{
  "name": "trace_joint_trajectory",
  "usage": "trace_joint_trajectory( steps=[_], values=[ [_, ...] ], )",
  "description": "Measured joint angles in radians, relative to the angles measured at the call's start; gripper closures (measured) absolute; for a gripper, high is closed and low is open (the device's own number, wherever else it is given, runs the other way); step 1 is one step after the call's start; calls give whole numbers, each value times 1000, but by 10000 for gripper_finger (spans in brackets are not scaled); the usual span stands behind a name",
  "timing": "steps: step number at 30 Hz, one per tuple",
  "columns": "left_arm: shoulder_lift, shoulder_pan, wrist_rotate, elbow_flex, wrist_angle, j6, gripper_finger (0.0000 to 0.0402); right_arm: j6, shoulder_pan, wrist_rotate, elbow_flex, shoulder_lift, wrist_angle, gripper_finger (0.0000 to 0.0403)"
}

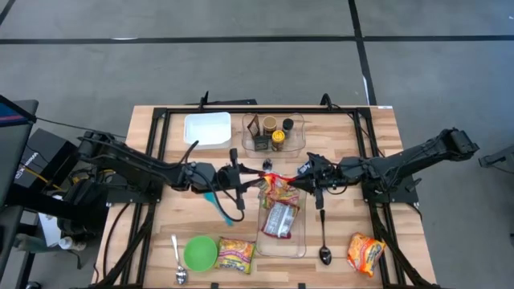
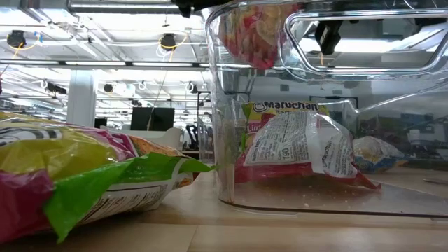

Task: Pick & Place Food Item
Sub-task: Put the left orange noodle pack into the bottom transparent bin

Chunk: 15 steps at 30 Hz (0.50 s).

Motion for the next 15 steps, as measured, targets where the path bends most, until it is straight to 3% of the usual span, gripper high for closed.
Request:
trace_joint_trajectory(
  steps=[7, 15],
  values=[
    [-129, -3, 1, 0, -205, -122, 270, 2, 27, -2, 0, -24, -17, 399],
    [-219, -14, 1, 0, -324, -218, 257, 53, 130, -3, 0, -55, -89, 401]
  ],
)
